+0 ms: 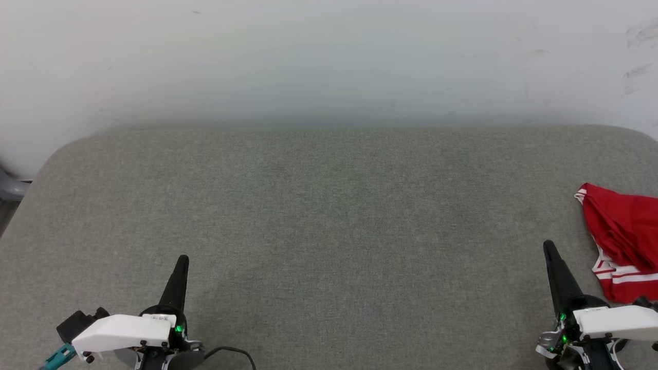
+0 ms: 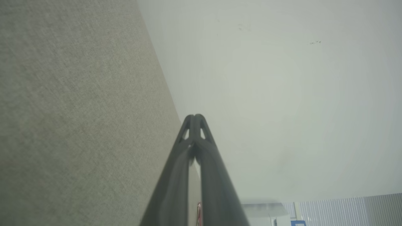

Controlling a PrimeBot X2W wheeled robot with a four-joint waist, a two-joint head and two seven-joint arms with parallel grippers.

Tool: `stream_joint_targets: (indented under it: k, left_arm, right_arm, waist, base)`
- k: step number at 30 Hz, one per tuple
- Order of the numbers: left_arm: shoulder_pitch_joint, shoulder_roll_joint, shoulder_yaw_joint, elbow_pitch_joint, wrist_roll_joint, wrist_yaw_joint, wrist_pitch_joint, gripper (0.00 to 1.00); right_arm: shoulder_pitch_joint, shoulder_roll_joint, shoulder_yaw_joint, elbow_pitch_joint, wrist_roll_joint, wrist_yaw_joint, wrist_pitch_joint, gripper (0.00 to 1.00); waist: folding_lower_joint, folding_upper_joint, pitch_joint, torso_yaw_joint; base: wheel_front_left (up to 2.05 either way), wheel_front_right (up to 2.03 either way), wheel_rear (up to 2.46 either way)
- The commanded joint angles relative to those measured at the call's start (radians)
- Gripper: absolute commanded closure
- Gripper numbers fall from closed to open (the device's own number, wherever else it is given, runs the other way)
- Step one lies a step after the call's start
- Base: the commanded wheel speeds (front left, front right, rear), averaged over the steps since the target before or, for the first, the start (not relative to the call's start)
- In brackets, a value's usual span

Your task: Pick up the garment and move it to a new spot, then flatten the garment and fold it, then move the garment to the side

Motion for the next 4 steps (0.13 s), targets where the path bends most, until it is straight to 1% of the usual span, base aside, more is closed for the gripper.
stream_joint_targets:
  k: [1,4]
  left_arm:
    - [-0.021,0.001,0.002,0.000,-0.024,-0.006,0.007,1.00]
    - [-0.025,0.001,0.004,0.001,-0.049,-0.008,0.013,1.00]
  right_arm:
    - [-0.019,-0.004,-0.001,0.002,0.024,0.000,0.008,1.00]
    - [-0.025,-0.003,-0.002,0.005,0.048,0.000,0.015,1.00]
  waist:
    - [0.0000,0.0000,0.001,0.000]
    - [0.0000,0.0000,0.002,-0.001]
  base:
    - [0.00,0.00,0.00]
    - [0.00,0.00,0.00]
